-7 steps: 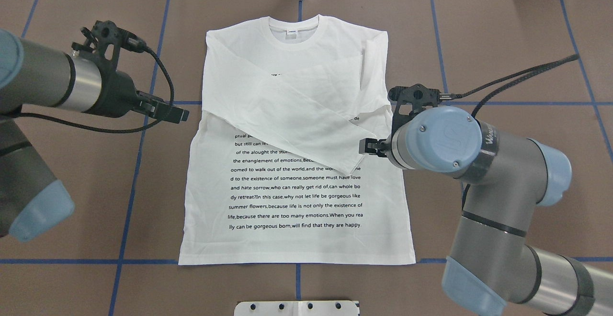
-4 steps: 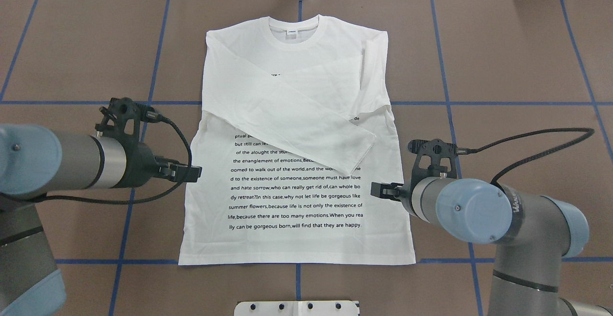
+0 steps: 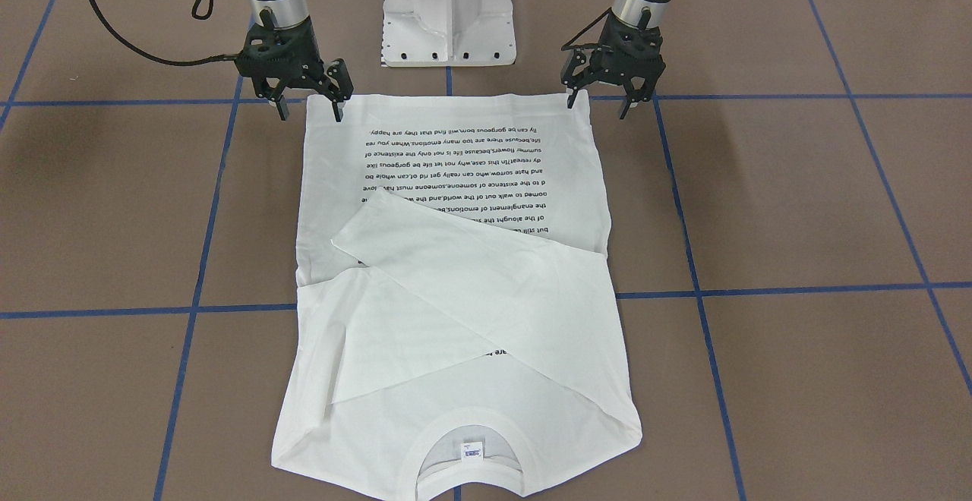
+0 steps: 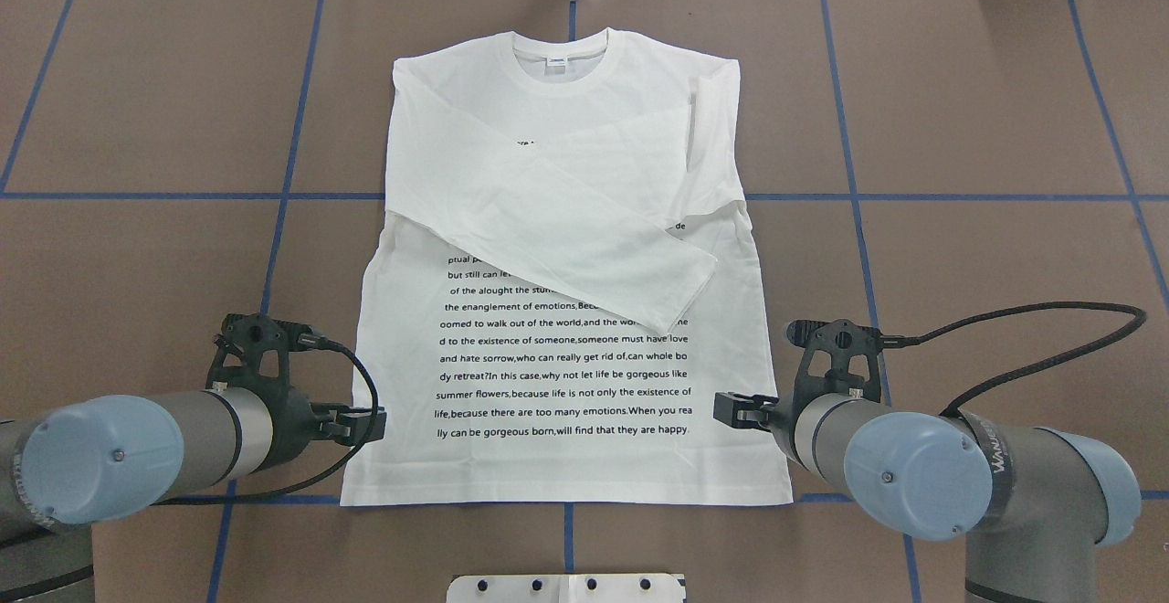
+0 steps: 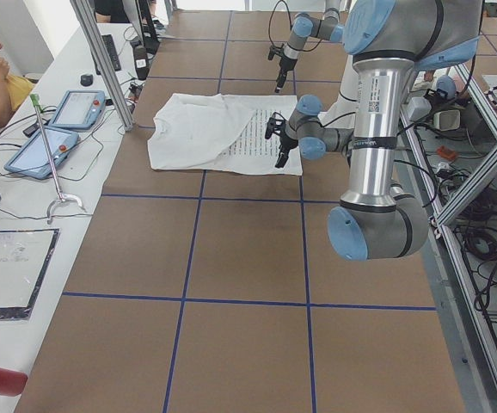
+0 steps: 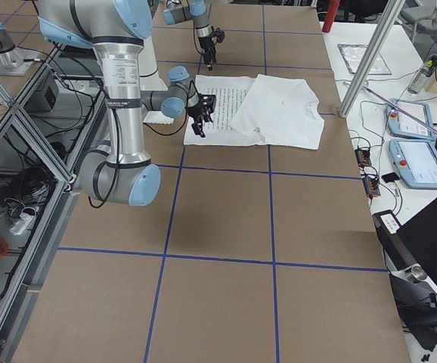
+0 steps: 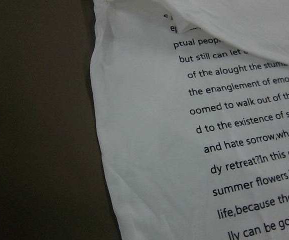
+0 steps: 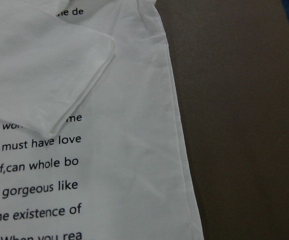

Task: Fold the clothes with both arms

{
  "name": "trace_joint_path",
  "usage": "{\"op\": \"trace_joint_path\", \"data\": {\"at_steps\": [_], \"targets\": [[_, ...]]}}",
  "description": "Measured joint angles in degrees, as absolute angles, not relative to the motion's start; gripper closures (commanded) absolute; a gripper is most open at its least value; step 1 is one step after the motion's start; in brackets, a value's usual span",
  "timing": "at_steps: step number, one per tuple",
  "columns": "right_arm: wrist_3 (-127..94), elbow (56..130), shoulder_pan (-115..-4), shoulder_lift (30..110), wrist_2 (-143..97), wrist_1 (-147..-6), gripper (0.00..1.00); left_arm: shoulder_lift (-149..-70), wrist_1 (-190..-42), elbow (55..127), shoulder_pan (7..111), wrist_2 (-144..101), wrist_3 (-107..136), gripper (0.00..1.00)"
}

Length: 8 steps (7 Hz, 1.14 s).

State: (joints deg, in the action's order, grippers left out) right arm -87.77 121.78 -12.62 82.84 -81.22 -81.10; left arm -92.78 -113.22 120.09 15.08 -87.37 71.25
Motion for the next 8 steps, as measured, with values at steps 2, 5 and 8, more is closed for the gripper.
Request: {"op": "trace_joint_path", "data": {"at_steps": [2,5,8], "targets": [[-87.8,121.8,-12.6,82.9,-81.2,-81.1,0.00,-92.2,-113.1,118.9,11.7,-86.0,73.7,0.35],[-87.8,121.9,-12.6,82.9,-81.1,-81.1,0.00,-91.3,-113.1,118.6,8.5,-84.9,76.0,0.55],[-87.8,121.9,-12.6,82.9,-81.1,-81.1,0.00,-91.2,-113.0,118.5,8.0,-84.8,76.2,0.55]]}}
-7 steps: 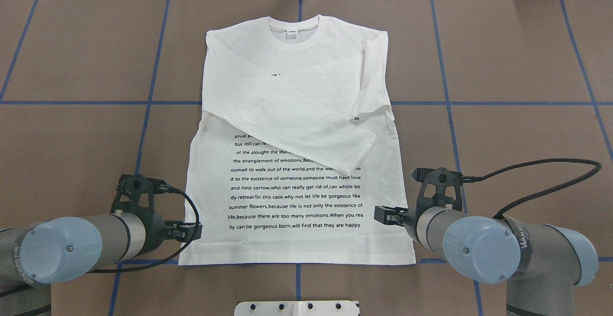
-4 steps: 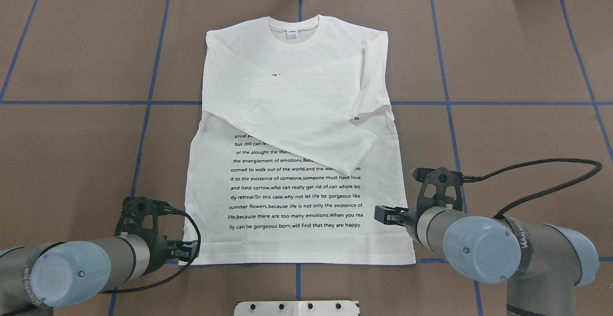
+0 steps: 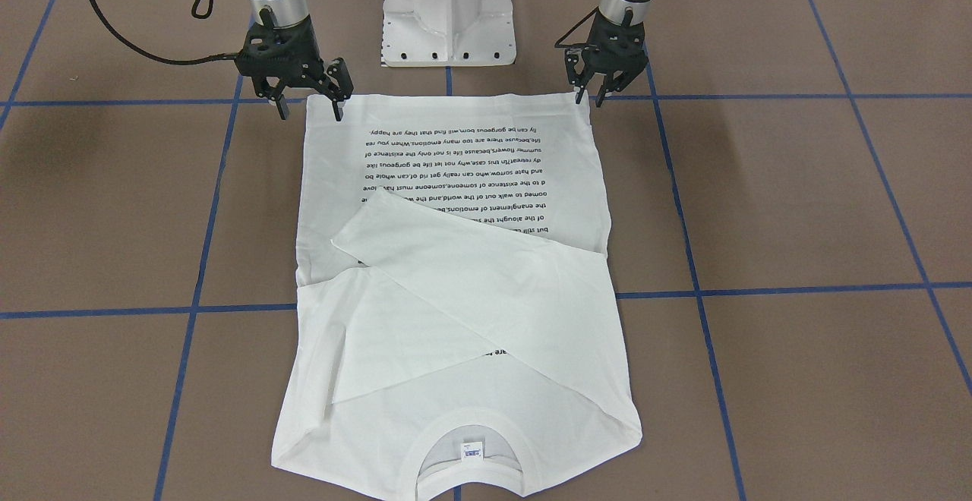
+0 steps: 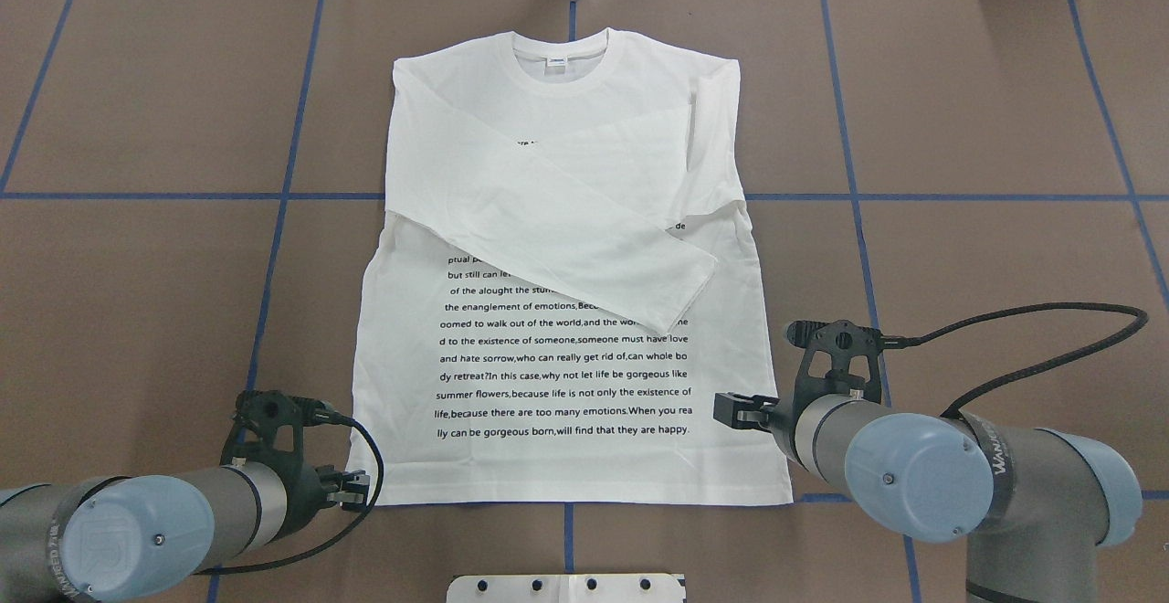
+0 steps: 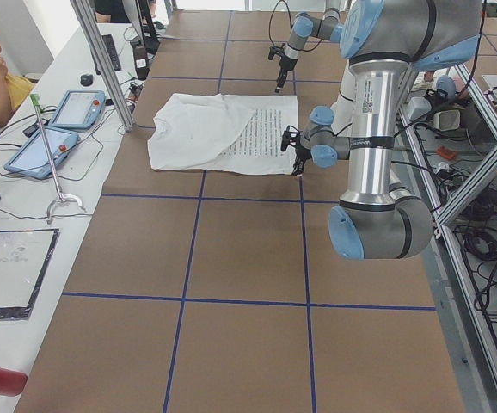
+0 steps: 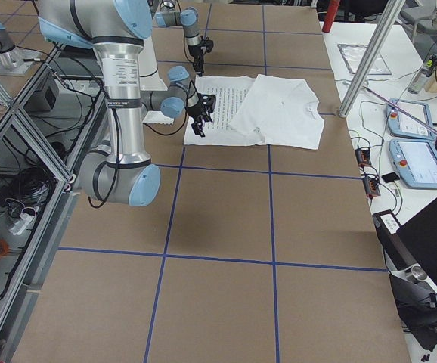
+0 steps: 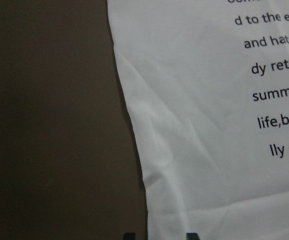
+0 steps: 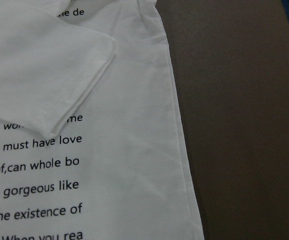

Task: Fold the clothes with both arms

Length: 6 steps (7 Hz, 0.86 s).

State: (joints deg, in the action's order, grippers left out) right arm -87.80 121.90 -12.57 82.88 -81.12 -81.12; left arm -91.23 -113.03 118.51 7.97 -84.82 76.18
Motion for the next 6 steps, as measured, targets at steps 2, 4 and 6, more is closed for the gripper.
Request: {"op": "trace_joint_path", "data": {"at_steps": [2,4,6], "targets": [[-87.8,121.9,-12.5,82.9,-81.1,-81.1,0.00,-91.2,-113.0,118.4,7.7,-84.8,76.2,0.55],[-87.8,121.9,-12.5,83.0,-81.1,-81.1,0.00,-91.4,-113.0,118.3,7.3,-84.9,76.2,0.55],[-87.9,121.8,-12.4,83.0,-81.1,-81.1,0.00,-91.4,-113.0,118.3,6.8,-84.9,76.2,0.55]]}}
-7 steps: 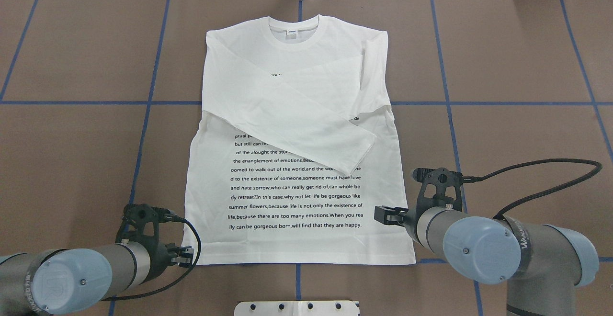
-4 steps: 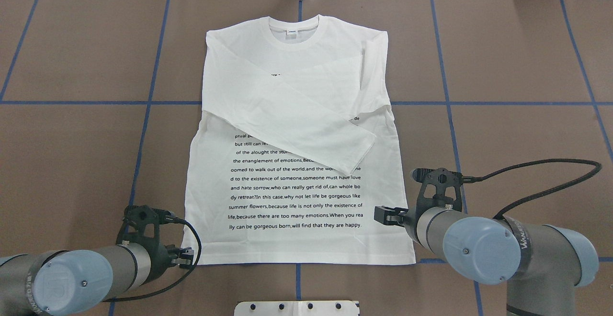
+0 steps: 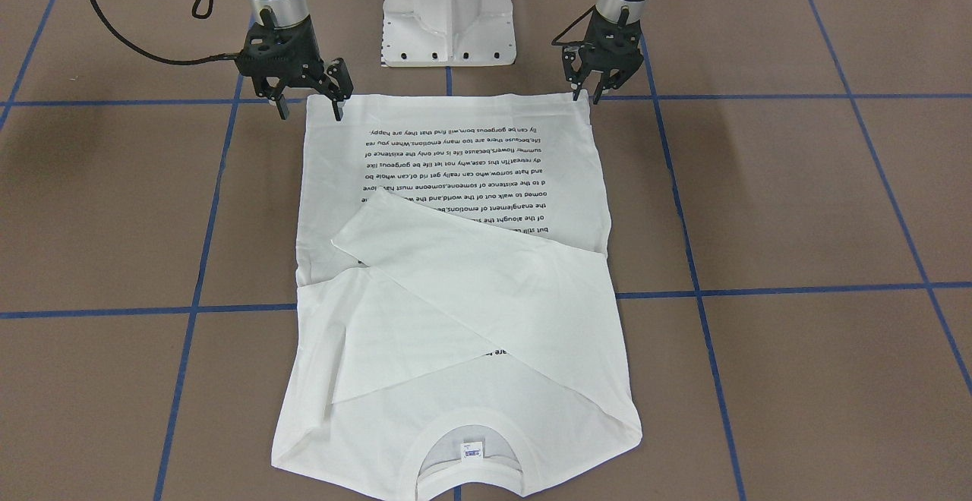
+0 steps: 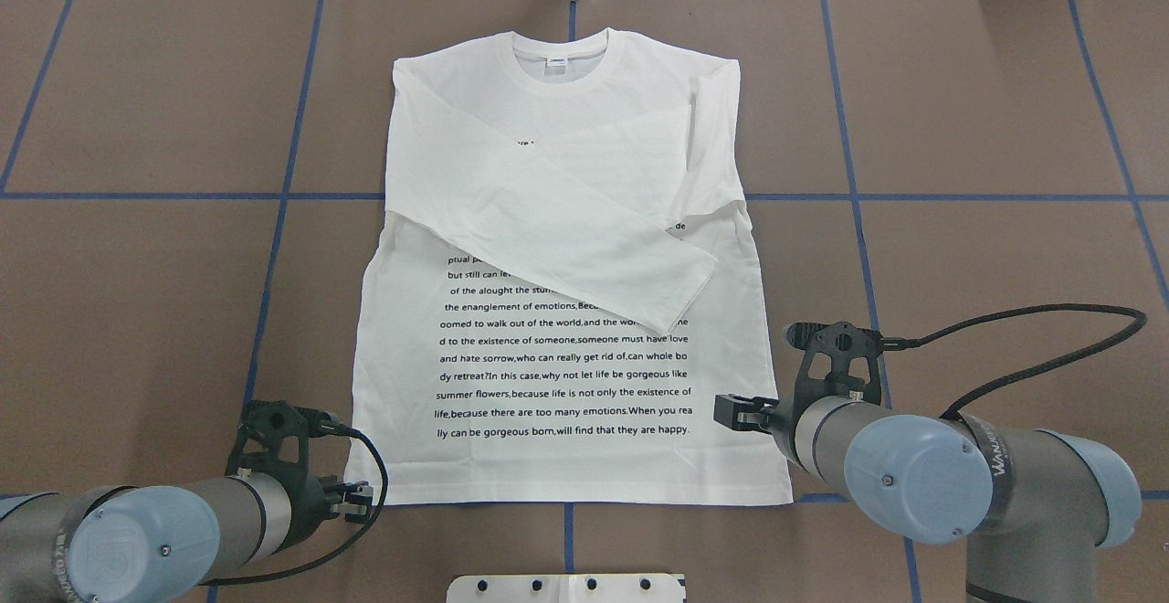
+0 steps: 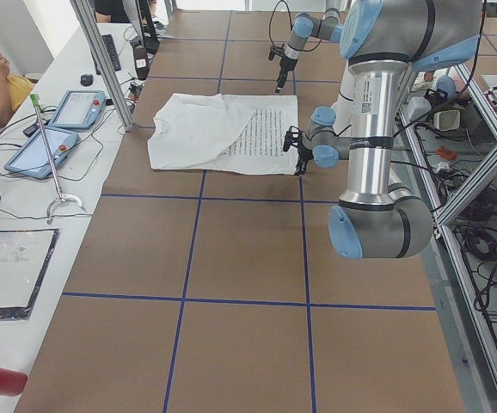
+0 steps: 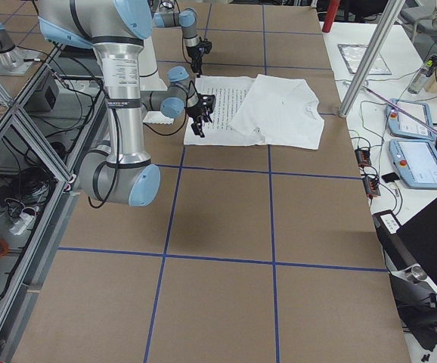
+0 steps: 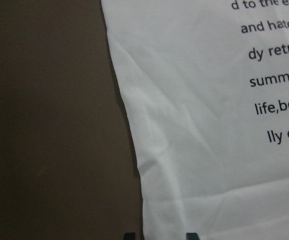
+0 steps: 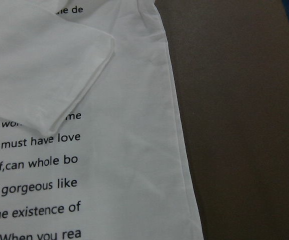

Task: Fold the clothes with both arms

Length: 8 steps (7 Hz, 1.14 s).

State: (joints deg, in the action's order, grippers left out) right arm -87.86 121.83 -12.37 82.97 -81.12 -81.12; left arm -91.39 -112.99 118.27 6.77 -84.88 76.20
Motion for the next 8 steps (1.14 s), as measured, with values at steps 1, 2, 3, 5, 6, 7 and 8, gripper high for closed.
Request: {"op": "trace_joint_path", "data": {"at_steps": [1,2,3,5,6,7,8], "targets": [[-87.9,121.8,-12.3,83.0,-81.1,-81.1,0.00,-91.4,-113.0,118.2,6.6,-84.9,76.2,0.59],[-87.9,121.8,-12.3,83.0,-81.1,-81.2,0.00,-91.3,-113.0,118.1,6.4,-84.8,76.2,0.69],[-87.9,121.8,-12.2,83.0,-81.1,-81.2,0.00,-91.3,-113.0,118.1,6.2,-84.8,76.2,0.91],[-87.9,121.8,-12.1,83.1,-81.1,-81.2,0.00,-91.4,-113.0,118.0,6.2,-84.8,76.2,1.00],[-87.9,121.8,-12.0,83.2,-81.1,-81.2,0.00,-91.5,-113.0,118.1,6.2,-84.8,76.6,1.00],[-88.3,121.8,-11.7,83.7,-81.0,-81.2,0.00,-91.6,-113.0,118.5,6.3,-84.7,77.0,1.00],[-89.1,121.8,-11.1,84.4,-80.3,-81.1,0.00,-91.7,-113.0,119.0,6.4,-84.7,77.2,1.00]]}}
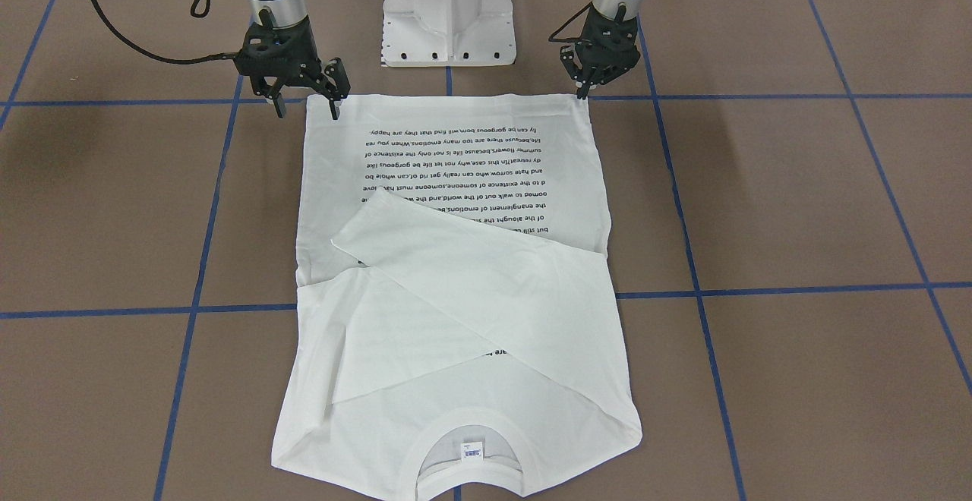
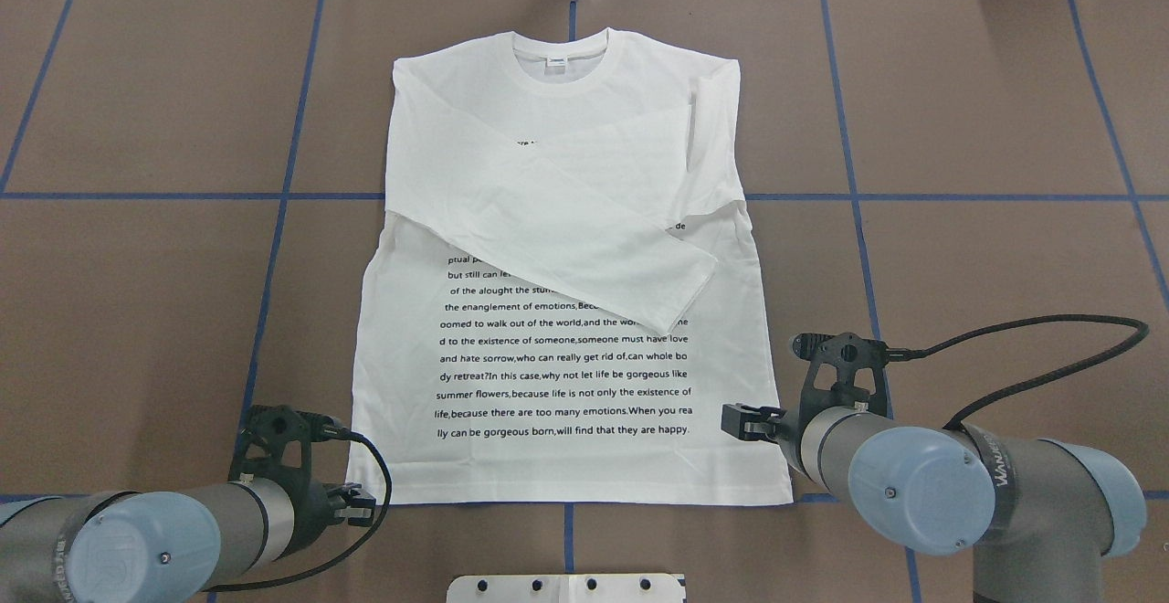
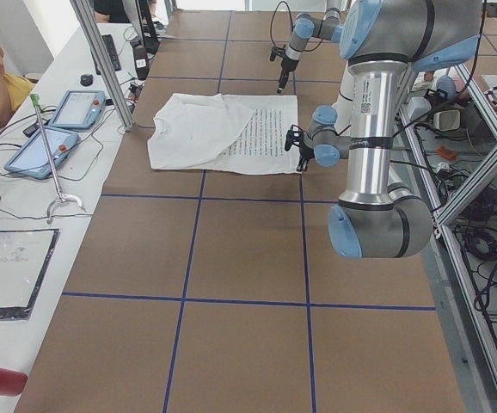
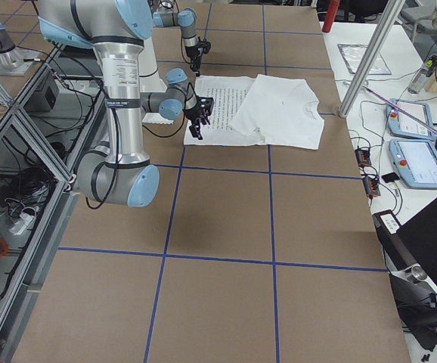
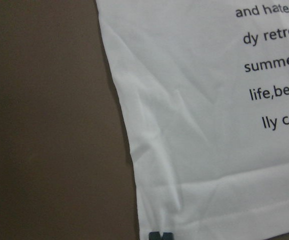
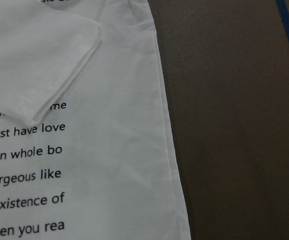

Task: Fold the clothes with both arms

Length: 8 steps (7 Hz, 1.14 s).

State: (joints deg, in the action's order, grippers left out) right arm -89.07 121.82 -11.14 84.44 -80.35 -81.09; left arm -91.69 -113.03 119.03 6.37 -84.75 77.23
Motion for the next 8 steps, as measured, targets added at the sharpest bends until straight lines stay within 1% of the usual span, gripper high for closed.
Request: {"op": "trace_joint_path", "data": {"at_steps": [1,2,3,4,5,8], "targets": [[-89.8,121.8,-10.4,85.0,-79.5,-81.0,0.01,-91.7,-113.0,119.7,6.6,-84.8,77.3,1.00],[-90.6,121.8,-9.5,85.4,-78.6,-80.9,0.06,-91.6,-113.0,120.6,6.8,-84.8,77.3,1.00],[-91.6,121.8,-8.3,85.6,-77.4,-80.8,0.17,-91.6,-113.1,121.2,6.9,-84.8,77.3,1.00],[-93.1,121.7,-6.8,85.7,-76.0,-80.8,0.26,-91.6,-113.1,121.5,7.0,-84.7,77.3,1.00],[-95.2,121.7,-4.8,85.7,-74.2,-80.8,0.29,-91.6,-113.2,121.6,7.1,-84.1,77.3,1.00],[-97.4,120.2,-0.7,85.9,-70.6,-80.8,0.29,-91.3,-113.2,121.9,7.2,-82.3,77.3,1.00]]}}
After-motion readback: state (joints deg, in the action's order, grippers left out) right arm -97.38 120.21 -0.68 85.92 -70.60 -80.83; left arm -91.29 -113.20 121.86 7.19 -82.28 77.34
